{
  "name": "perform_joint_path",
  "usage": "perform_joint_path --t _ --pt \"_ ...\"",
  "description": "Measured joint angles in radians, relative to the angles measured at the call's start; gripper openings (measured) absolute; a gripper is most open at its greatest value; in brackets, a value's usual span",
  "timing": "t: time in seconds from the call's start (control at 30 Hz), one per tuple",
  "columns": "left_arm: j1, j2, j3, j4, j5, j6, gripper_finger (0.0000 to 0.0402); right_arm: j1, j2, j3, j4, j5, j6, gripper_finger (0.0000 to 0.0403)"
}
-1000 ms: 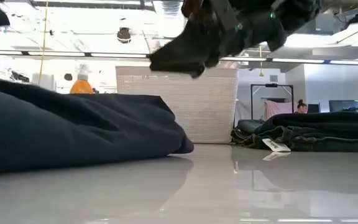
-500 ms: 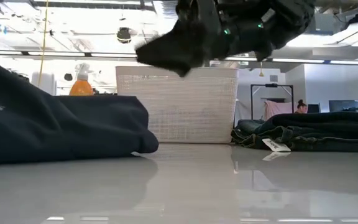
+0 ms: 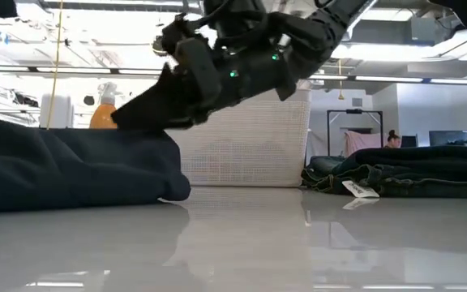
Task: Fold laundry
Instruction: Fold the black shorts from the white laundry organizer
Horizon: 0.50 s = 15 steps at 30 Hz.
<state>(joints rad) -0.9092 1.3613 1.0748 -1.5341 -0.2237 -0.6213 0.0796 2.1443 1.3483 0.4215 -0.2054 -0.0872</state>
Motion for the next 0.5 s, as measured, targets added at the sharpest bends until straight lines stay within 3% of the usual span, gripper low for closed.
perform_joint_path --t 0.17,0.27,0.4,0.5 --pt "0.003 0.0 0.0 -0.036 -0.071 0.195 0.0135 -0.005 0.004 0.003 -0.166 0.011 0.0 0.0182" --pt "0.015 0.0 -0.001 0.005 -0.173 0.226 0.0135 -0.005 0.004 0.003 -0.248 0.019 0.001 0.0182" --pt "0.053 0.0 -0.002 0.33 -0.361 0.086 0.0135 0.007 -0.004 0.003 -0.265 0.02 0.007 0.0182" --pt "0.077 0.001 -0.055 0.749 -0.393 0.096 0.0135 0.016 -0.04 0.003 -0.263 0.02 -0.007 0.0182"
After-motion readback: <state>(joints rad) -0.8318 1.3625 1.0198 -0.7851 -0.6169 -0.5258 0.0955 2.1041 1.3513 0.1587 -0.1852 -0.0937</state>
